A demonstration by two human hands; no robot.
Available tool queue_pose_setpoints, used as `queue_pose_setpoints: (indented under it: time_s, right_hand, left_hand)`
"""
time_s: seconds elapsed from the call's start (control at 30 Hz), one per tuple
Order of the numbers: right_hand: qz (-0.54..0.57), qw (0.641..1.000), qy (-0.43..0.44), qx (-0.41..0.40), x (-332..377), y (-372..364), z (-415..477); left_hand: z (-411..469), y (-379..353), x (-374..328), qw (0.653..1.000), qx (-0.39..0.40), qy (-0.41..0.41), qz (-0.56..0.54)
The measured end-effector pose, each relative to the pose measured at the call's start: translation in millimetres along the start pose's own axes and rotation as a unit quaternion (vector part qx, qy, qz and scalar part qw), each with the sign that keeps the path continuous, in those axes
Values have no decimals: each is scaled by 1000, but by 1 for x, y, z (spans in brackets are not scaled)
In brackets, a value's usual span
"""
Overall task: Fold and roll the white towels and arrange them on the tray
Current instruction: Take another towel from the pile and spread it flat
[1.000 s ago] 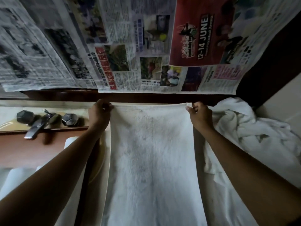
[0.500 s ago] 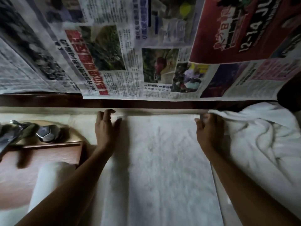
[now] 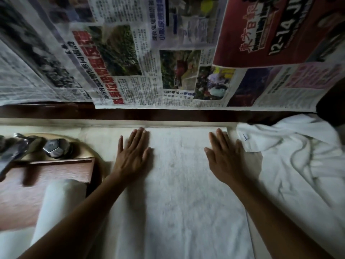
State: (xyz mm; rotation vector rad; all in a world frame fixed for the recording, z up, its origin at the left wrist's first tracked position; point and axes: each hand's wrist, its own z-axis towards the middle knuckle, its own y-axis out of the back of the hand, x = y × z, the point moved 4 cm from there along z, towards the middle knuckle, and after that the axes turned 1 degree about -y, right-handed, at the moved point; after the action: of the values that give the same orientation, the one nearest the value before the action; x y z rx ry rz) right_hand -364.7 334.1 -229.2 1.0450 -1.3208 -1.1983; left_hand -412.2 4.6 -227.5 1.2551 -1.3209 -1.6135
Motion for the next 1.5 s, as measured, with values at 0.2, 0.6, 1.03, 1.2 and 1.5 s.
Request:
queue_pose_setpoints:
  time_s: [0.2, 0.6, 1.03, 1.2, 1.5]
  right_hand:
    - [72, 995, 65, -26, 60, 7, -63]
    - [104, 993, 2, -59, 21, 29, -142]
    - [102, 992, 42, -65, 21, 30, -232]
    - [89, 988, 122, -21, 56, 9, -281]
    - [108, 991, 41, -73, 12, 25, -310]
  left_hand:
    - [-49, 1, -86, 997, -17, -68, -43]
    - [-132, 9, -86, 999, -17, -15, -50]
    - [-225, 7, -83, 998, -49, 20, -40]
    - [-273, -22, -125, 998, 15, -48, -44]
    - [-337, 0, -95, 996, -63, 32, -62]
